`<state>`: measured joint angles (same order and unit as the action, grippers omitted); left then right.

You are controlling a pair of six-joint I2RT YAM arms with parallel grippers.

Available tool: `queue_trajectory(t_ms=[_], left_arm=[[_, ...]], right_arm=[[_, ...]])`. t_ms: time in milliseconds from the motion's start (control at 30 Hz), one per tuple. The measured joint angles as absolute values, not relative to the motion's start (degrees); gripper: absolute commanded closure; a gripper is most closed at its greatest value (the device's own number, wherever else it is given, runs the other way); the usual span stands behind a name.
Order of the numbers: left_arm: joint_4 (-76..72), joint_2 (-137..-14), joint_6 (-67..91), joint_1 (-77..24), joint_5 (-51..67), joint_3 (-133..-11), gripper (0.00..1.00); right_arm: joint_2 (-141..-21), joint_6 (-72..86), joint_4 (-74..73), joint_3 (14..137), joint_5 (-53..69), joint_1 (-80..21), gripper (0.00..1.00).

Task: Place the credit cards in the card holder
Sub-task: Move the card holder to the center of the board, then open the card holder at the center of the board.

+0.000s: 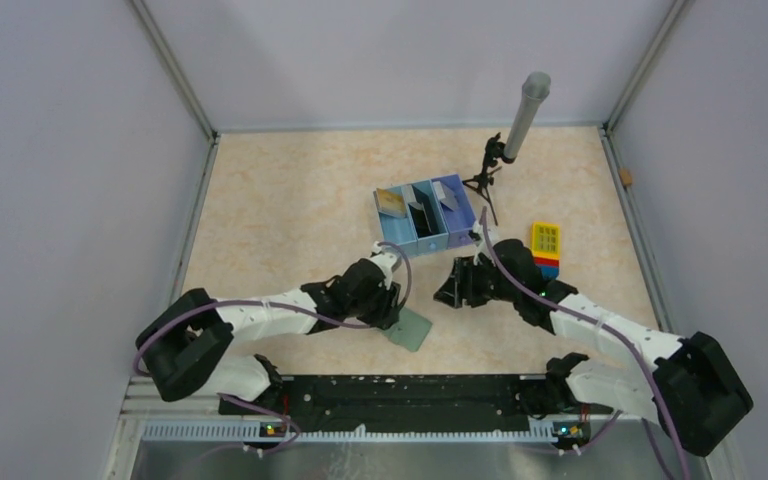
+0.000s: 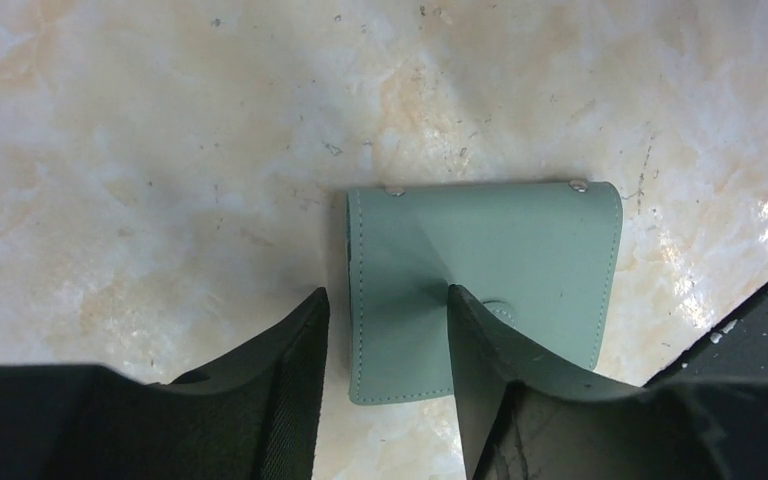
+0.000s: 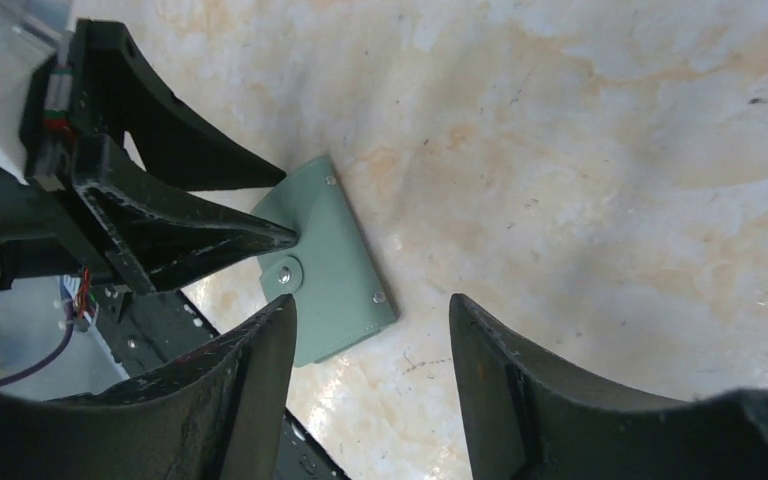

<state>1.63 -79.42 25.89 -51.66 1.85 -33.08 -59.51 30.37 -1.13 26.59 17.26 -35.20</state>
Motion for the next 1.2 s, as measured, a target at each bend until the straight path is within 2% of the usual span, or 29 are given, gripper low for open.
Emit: queue_trajectory(t_ms=[133, 300, 567, 833, 1200], left_arm=[[2.0, -76.2, 27.0, -51.7, 0.6, -31.8, 0.42], [4.4, -71.3, 33.7, -51.7, -2.3, -31.8, 0.39], [6.2, -68.4, 54.2, -51.7, -1.1, -28.7, 0.38], [8.3, -66.0, 64.5, -51.8, 0.6, -26.0, 0.37], [1.6, -68.4, 68.1, -51.8, 2.7, -23.0, 0.5]], right_arm=[[-63.3, 31.4, 0.5, 26.0, 18.6, -37.1, 0.47], [-68.5, 31.7, 2.1, 25.8, 21.1, -37.8, 0.49], [-75.9, 30.0, 2.4, 26.4, 23.7, -38.1, 0.5], [-81.2, 27.1, 3.8, 29.5, 27.8, -38.1, 0.51], [-85.0, 28.9, 7.4, 29.8, 34.2, -38.4, 0.52]])
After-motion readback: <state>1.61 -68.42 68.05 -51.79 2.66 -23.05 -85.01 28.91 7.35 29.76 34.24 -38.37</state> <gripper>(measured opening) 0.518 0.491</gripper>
